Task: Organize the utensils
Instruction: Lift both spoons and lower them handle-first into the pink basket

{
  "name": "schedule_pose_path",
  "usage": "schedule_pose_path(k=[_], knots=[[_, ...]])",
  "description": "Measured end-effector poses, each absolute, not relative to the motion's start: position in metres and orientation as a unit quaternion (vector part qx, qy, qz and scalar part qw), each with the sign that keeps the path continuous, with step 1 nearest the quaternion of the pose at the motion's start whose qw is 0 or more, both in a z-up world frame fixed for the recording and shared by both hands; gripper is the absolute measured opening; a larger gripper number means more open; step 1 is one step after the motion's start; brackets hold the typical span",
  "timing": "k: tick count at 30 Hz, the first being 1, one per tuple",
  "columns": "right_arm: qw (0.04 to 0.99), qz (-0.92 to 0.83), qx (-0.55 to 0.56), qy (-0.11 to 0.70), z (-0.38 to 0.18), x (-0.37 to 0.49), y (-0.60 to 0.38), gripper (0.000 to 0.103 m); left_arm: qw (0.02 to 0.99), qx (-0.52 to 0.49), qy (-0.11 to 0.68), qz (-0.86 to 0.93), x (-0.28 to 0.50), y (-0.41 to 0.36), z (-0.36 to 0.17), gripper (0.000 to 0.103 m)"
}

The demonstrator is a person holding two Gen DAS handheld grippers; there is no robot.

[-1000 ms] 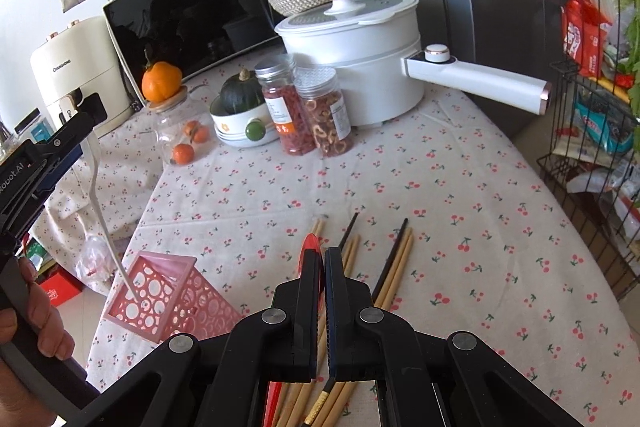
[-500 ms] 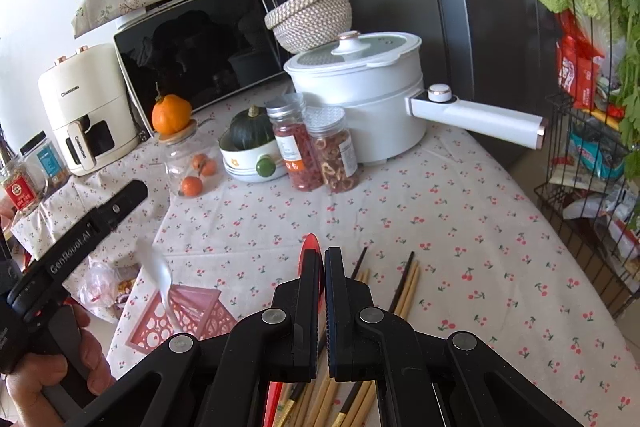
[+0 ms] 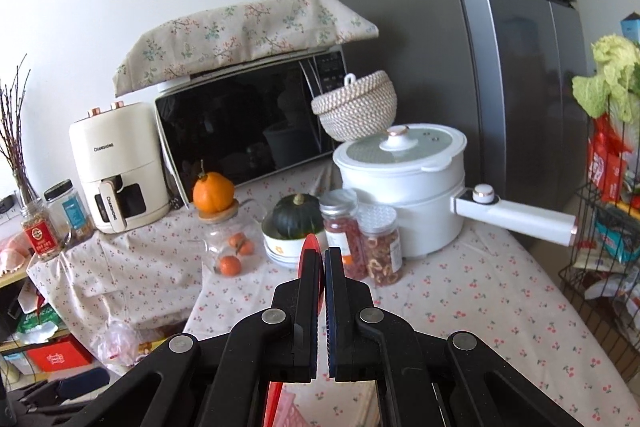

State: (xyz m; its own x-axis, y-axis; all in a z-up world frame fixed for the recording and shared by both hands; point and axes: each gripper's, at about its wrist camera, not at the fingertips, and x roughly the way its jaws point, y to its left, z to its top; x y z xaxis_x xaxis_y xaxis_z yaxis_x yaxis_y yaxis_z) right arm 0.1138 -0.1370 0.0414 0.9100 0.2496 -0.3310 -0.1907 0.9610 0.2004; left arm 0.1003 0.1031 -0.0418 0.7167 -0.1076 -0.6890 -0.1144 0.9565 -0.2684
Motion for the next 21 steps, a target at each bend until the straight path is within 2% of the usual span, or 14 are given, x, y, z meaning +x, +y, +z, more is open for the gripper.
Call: schedule_pose_path(k=[6,11,16,19,21], knots=[[0.977,0.113,0.037,0.175,0.025,0.133,-0.1,0.002,0.909,-0.149,0.388,0.016,0.103,0.121,-0.052,0.084],[0.974,0.106,-0.015,0.2,-0.002,0.146,-0.074,0.002,0.9,-0.157,0.406,0.01,0.112,0.127,-0.06,0.084],[0.963,0.115,0.003,0.242,-0.015,0.157,-0.075,0.003,0.897,-0.151,0.415,0.009,0.115,0.127,-0.063,0.084],[0.956,0.12,0.03,0.265,-0.015,0.159,-0.086,0.017,0.896,-0.149,0.417,0.004,0.113,0.124,-0.062,0.084],[0.951,0.126,0.054,0.277,-0.012,0.157,-0.098,0.031,0.896,-0.144,0.421,0.0,0.112,0.121,-0.06,0.084]])
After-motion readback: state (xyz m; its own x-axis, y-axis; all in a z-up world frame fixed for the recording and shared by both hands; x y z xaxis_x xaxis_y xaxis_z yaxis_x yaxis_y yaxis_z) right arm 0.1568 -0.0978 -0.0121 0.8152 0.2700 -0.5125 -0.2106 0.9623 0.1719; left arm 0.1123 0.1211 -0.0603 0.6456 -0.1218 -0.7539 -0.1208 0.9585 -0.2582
